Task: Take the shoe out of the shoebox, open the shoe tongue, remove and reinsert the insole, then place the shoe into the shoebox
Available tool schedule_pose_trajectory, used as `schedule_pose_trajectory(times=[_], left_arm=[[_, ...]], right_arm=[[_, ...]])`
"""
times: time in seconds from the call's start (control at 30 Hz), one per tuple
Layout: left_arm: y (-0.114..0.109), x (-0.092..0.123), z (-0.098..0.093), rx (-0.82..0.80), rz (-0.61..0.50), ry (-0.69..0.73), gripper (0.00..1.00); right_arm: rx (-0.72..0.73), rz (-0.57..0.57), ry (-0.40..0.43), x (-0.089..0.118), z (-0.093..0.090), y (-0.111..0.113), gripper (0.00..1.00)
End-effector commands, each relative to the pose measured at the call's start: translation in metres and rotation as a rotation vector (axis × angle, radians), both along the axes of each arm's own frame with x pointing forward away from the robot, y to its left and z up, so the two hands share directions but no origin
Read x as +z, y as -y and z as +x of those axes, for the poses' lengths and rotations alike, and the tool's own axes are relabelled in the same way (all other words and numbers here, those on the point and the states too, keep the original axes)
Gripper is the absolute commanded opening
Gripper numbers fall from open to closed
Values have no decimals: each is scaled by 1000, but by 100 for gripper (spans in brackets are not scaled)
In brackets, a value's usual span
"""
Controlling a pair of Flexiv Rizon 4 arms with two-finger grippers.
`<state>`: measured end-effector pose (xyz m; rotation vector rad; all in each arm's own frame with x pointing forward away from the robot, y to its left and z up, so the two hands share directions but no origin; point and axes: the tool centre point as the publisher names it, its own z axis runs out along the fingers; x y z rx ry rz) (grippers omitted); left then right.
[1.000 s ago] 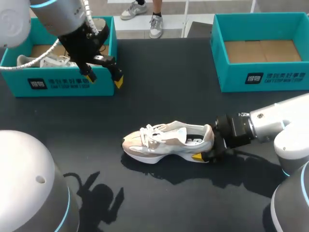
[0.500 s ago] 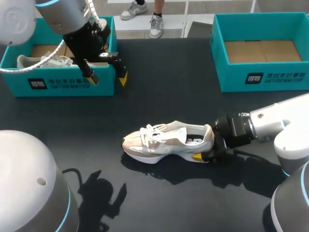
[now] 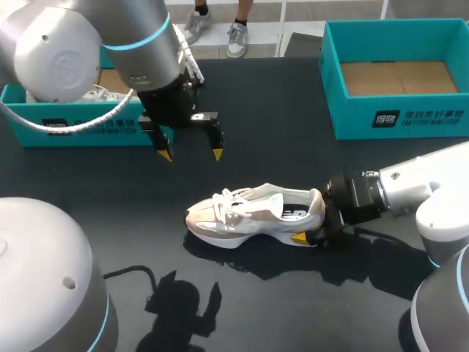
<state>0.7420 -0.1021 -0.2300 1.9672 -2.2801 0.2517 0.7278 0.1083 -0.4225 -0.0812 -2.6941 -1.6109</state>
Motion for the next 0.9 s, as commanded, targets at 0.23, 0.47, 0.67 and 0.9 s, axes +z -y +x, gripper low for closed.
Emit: schedule_pose_trajectory(times=[0.23, 0.47, 0.67, 0.9], left_arm=[[58, -9, -5, 39, 155, -26, 100], [84, -18, -21, 54, 238, -55, 100], [102, -26, -38, 32, 274, -75, 100], [115, -46, -47, 70, 372, -59, 100]], right_arm=[[-1, -4, 0, 0, 0, -1, 0], [-1, -4, 0, 0, 0, -1, 0], [-1, -4, 0, 0, 0, -1, 0], [-1, -4, 0, 0, 0, -1, 0]])
